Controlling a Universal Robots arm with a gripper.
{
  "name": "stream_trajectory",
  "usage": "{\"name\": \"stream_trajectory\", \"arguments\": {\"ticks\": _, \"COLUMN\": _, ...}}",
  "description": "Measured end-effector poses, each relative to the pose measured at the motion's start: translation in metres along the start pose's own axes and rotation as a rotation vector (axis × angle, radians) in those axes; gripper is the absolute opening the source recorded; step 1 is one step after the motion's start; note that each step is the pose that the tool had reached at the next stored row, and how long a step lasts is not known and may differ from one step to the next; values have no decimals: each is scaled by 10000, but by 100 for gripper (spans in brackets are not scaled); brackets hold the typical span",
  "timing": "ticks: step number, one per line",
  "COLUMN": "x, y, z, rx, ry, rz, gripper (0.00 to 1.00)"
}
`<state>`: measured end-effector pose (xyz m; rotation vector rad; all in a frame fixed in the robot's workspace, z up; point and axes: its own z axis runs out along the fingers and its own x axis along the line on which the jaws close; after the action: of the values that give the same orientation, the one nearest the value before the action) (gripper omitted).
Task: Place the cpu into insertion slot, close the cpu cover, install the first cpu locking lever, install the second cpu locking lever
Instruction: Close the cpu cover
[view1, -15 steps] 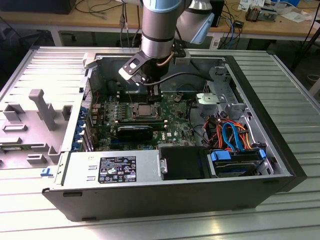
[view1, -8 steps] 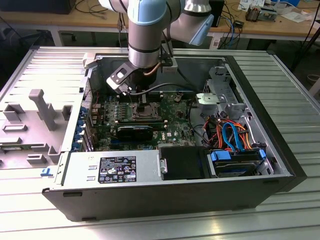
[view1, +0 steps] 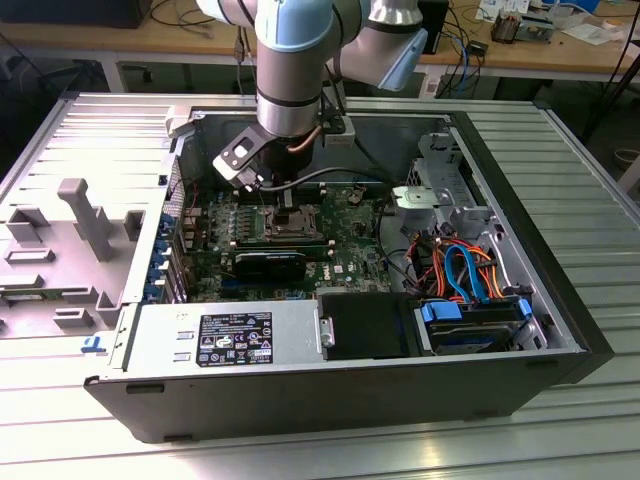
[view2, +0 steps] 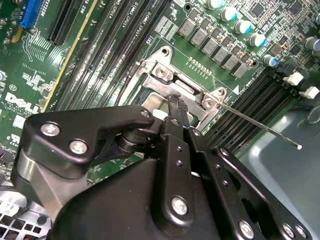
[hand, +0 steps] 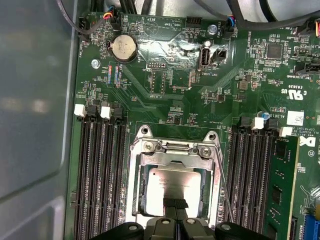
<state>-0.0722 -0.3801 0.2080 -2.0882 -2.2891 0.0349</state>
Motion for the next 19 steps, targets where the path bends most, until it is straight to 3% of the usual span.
{"name": "stream_trajectory", "arguments": {"ticks": 6, "x": 1, "y": 1, "z": -92, "rx": 0, "ry": -2, "rz": -4, "gripper": 11}}
{"name": "stream_trajectory", "arguments": {"ticks": 10, "x": -12, "y": 138, "z": -101, "rx": 196, "ry": 16, "rz": -1, "gripper": 11}}
{"name": "stream_trajectory", "arguments": {"ticks": 12, "x": -15, "y": 172, "z": -127, "rx": 235, "ry": 19, "rz": -1, "gripper": 11}}
{"name": "stream_trajectory", "arguments": {"ticks": 16, "x": -13, "y": 174, "z": -237, "rx": 238, "ry": 20, "rz": 0, "gripper": 11}}
{"name": "stream_trajectory", "arguments": {"ticks": 19, "x": -11, "y": 168, "z": -364, "rx": 239, "ry": 20, "rz": -1, "gripper": 11}}
